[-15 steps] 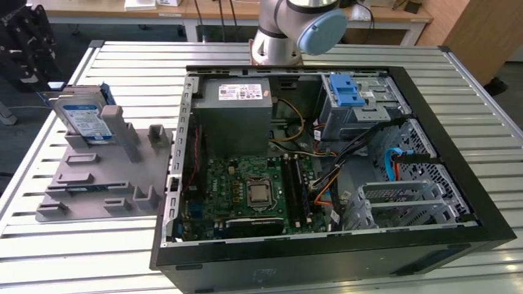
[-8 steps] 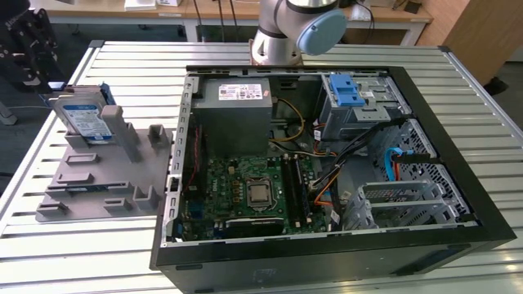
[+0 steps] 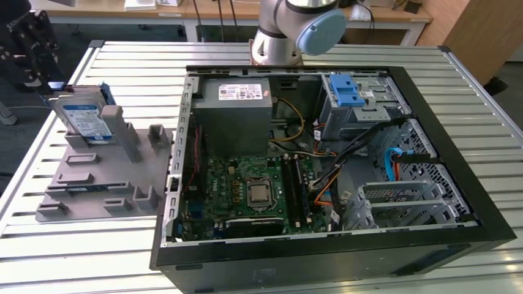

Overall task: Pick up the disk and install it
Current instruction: 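Pick up the disk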

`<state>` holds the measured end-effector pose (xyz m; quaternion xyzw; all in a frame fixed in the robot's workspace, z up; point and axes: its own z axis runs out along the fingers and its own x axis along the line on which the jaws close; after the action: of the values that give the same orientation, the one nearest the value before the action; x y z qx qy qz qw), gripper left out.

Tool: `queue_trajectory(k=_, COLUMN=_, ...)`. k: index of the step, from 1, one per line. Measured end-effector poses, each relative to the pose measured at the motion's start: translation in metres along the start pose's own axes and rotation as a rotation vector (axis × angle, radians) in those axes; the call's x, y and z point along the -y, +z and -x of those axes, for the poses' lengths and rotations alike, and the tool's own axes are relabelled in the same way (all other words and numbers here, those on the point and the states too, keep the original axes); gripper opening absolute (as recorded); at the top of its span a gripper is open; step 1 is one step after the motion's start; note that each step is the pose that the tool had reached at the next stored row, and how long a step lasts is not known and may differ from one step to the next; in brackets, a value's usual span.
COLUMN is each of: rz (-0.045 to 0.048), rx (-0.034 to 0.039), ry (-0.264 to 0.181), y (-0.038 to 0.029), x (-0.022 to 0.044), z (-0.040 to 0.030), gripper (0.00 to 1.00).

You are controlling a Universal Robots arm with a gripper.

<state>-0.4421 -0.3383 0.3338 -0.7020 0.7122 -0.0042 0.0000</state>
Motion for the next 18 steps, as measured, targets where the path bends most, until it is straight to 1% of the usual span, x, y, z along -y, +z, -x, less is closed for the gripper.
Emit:
queue_trajectory(k=5, rz=0.0000, rx=0.0000, ry=0.000, y=0.0028, x=-0.0023, z=0.0022, gripper=0.52)
queue_trajectory(k=10, rz=0.0000, rx=0.0000, ry=0.000, y=0.0067, x=-0.0037, z=0.0026, gripper=0.53)
queue_trajectory(k=11, rz=0.0000, rx=0.0000, ry=0.000, y=0.0079, x=-0.0038, z=0.0026, gripper=0.53)
queue_trajectory(k=12, rz=-0.0003, rx=0.0000, ry=0.000, y=0.0094, x=-0.0038, z=0.0026, gripper=0.59)
queue_trajectory(k=18, rz=-0.0015, rx=0.0000, ry=-0.003, y=0.0198, x=-0.0046, z=0.0027, gripper=0.59)
